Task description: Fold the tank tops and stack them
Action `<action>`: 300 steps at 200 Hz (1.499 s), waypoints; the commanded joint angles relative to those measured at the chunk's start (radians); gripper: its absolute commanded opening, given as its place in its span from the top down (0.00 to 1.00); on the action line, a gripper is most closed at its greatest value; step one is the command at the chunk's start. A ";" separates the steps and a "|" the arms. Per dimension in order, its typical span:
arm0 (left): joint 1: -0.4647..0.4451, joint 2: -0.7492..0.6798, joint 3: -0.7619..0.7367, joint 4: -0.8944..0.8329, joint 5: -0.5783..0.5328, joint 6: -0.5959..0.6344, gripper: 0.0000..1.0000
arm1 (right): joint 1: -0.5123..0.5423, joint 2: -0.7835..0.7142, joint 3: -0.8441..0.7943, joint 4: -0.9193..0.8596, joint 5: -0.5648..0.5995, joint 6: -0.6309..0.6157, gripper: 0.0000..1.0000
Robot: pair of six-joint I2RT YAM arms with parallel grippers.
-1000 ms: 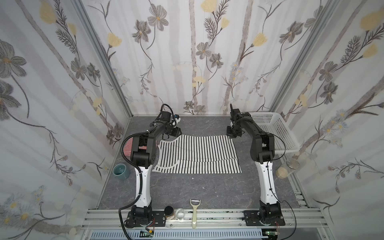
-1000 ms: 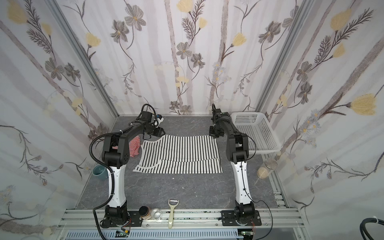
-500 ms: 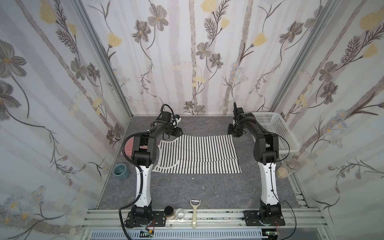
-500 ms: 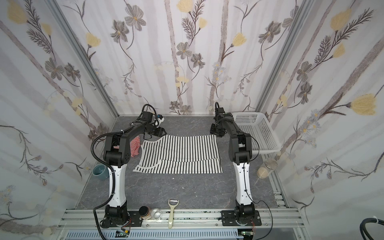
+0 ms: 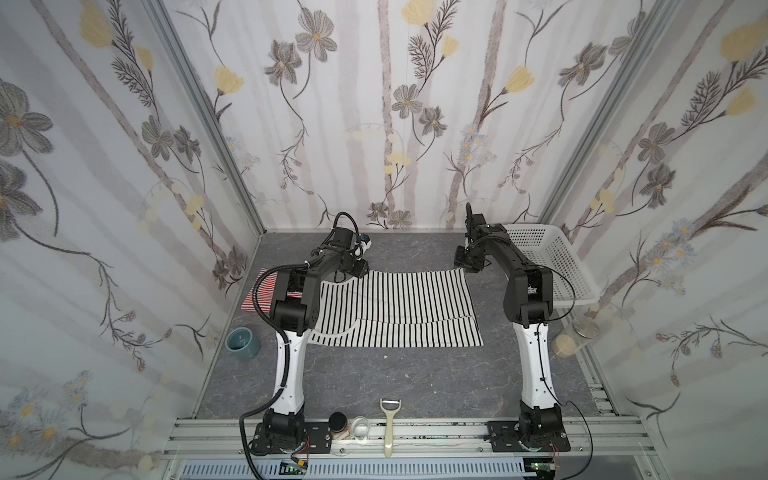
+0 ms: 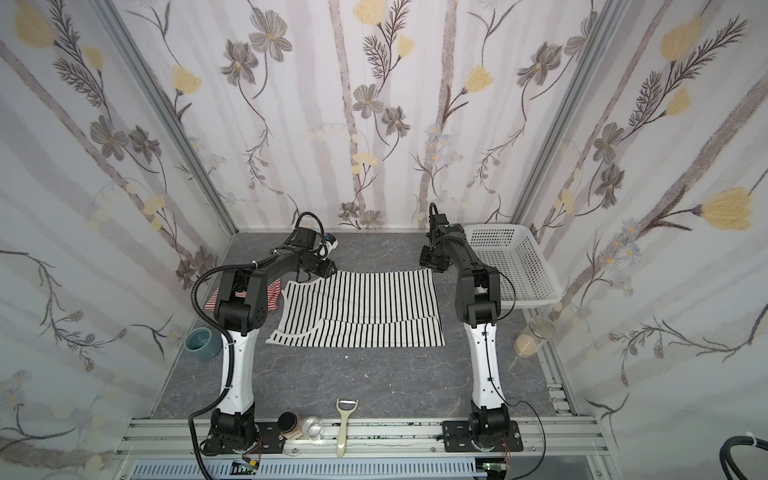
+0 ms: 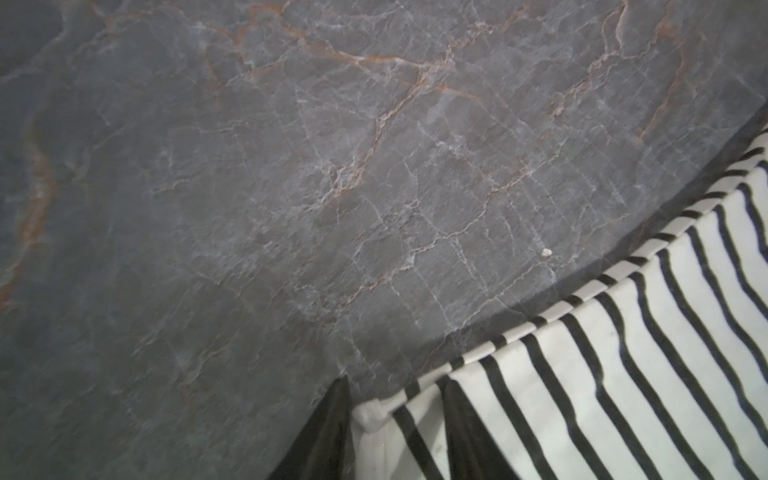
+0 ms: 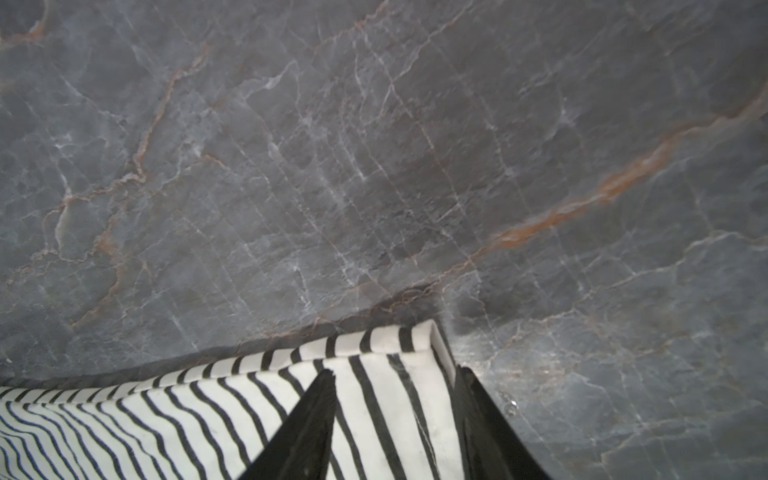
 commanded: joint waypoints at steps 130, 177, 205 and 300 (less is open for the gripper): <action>-0.023 -0.137 -0.107 -0.073 0.062 0.081 0.98 | 0.021 0.118 0.209 -0.184 0.093 -0.085 0.66; -0.021 -0.147 -0.093 -0.073 0.070 0.091 0.97 | 0.016 0.119 0.210 -0.187 0.088 -0.080 0.99; -0.018 -0.131 -0.067 -0.072 0.084 0.083 0.97 | 0.012 0.117 0.207 -0.195 0.082 -0.080 1.00; -0.011 -0.100 -0.063 -0.072 0.108 0.095 0.97 | 0.060 -0.280 -0.484 0.120 0.009 0.002 0.72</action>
